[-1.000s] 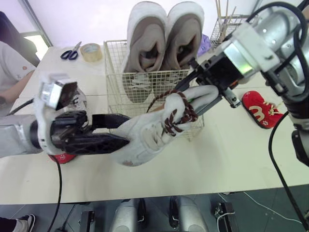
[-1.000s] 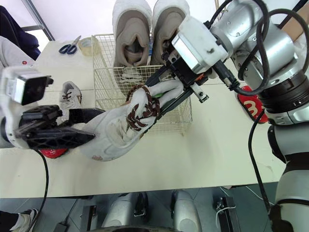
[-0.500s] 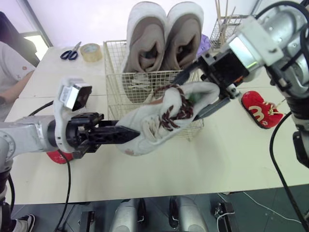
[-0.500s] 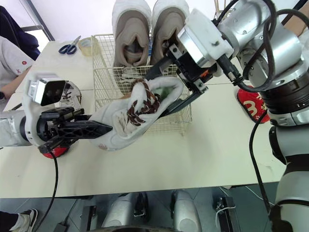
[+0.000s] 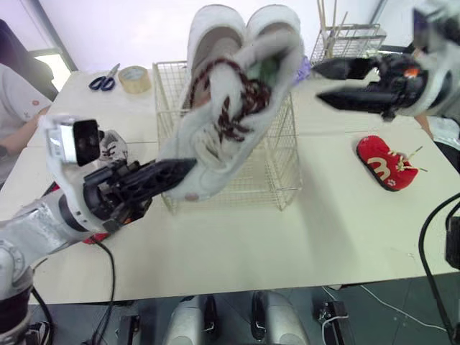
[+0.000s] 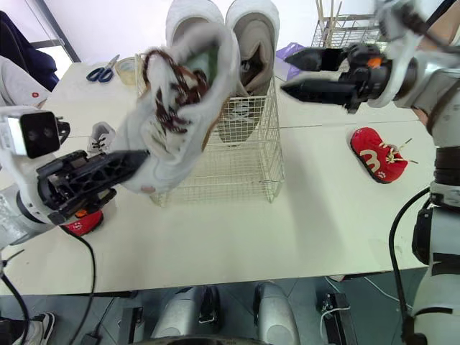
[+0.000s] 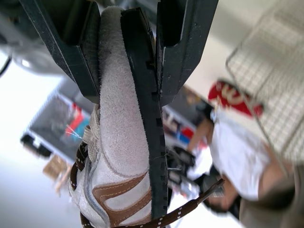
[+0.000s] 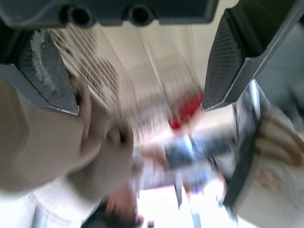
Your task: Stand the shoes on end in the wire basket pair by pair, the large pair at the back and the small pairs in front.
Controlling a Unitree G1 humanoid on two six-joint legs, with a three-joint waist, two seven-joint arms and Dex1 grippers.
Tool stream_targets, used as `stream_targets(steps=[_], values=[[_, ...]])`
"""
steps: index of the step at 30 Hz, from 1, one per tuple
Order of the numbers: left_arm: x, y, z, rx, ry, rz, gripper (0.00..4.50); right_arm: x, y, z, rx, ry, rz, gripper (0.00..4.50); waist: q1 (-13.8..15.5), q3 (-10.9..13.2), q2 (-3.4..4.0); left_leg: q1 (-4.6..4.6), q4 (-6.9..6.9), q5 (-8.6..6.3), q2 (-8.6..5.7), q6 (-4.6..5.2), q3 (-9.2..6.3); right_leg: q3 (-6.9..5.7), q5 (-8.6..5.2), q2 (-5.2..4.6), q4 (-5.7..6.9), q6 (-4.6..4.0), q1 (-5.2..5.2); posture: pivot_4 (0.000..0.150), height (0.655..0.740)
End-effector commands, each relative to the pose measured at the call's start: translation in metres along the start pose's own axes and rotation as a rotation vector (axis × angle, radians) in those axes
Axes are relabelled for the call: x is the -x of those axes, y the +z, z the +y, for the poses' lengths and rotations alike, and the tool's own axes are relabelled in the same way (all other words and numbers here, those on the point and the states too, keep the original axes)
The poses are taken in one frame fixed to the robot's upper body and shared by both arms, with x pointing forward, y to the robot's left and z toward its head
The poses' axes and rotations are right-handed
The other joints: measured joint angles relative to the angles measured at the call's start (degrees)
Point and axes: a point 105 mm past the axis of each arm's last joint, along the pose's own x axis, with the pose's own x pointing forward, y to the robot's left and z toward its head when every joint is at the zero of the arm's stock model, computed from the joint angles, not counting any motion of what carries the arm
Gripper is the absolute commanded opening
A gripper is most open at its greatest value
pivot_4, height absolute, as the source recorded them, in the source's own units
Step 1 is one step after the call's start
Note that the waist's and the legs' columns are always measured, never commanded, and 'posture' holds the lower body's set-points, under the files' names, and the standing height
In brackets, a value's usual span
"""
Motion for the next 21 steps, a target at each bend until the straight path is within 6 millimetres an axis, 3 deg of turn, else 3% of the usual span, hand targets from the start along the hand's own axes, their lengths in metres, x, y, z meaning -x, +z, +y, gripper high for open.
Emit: stream_targets(steps=[1,7,11,21], values=[[-0.006,0.018,-0.004,-0.056,-0.028,-0.125,1.28,-0.014,-0.004,0.021,-0.128,0.078,-0.114,4.47,-0.03,0.00,-0.01,0.20,-0.02,0.00,0.00,0.00,0.00,0.00,0.00,0.00,-0.01,0.00,0.18,0.150,0.7400],[-0.023,0.024,0.007,-0.070,-0.072,-0.208,1.28,-0.057,-0.031,0.043,-0.213,0.147,-0.146,4.47,0.46,-0.02,0.00,0.32,0.03,-0.01,-0.11,0.06,0.00,0.00,0.03,0.06,0.07,0.00,0.37,0.150,0.7400],[-0.027,0.024,0.010,-0.071,-0.089,-0.210,1.28,-0.074,-0.020,0.049,-0.238,0.170,-0.241,4.47,0.27,-0.10,-0.13,0.31,0.05,-0.04,-0.14,0.11,0.01,-0.01,0.03,0.13,0.06,0.02,0.37,0.150,0.7400],[-0.029,0.015,0.019,-0.076,-0.065,-0.200,1.28,-0.087,-0.009,0.057,-0.274,0.205,-0.329,4.47,0.13,-0.10,-0.13,0.32,0.04,-0.04,-0.09,0.11,0.01,-0.01,0.02,0.21,0.07,0.03,0.37,0.150,0.7400]])
